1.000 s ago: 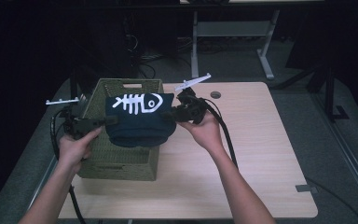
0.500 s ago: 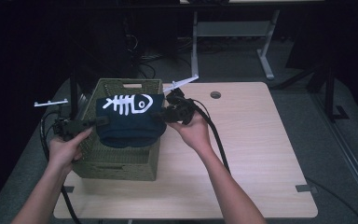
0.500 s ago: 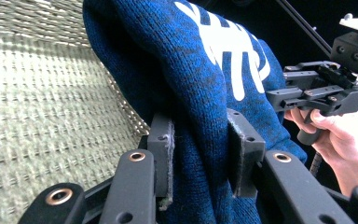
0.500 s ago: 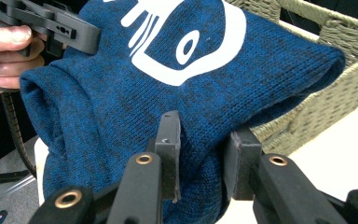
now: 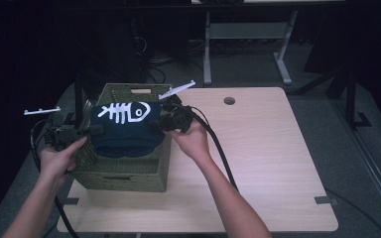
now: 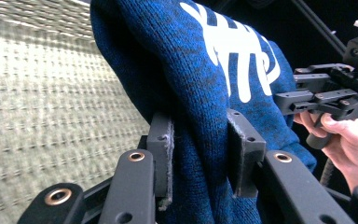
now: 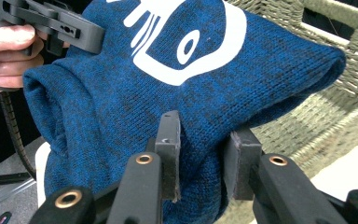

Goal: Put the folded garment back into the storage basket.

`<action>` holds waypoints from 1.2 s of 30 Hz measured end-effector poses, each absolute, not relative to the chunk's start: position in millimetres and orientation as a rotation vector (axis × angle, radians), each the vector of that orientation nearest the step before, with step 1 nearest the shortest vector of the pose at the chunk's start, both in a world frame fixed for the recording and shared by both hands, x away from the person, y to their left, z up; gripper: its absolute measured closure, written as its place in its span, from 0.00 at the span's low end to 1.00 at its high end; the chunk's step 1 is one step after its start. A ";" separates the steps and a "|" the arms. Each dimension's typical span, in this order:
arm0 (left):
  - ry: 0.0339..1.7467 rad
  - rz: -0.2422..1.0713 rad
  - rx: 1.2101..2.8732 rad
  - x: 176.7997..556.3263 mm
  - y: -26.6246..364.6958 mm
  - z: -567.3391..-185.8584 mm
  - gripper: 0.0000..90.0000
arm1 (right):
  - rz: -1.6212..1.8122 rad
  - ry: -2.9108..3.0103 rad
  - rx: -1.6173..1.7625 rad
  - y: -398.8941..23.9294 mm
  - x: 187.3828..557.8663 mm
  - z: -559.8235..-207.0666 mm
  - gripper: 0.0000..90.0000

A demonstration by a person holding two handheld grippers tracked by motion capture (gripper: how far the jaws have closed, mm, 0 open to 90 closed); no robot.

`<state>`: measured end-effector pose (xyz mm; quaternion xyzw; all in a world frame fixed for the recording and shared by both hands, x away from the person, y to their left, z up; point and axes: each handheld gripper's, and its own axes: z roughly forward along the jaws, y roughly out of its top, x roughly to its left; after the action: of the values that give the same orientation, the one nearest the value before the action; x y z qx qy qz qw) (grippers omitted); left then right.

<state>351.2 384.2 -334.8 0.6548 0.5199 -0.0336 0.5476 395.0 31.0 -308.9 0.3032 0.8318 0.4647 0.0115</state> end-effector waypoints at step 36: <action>1.347 -0.033 1.626 360.9 414.7 -360.0 0.69 | 1.392 2.644 1.018 76.1 405.9 -349.2 0.78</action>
<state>360.9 414.7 -360.0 0.6702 0.5552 -0.0137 0.4924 405.9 76.1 -349.2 0.3225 0.8376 0.4409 -0.0075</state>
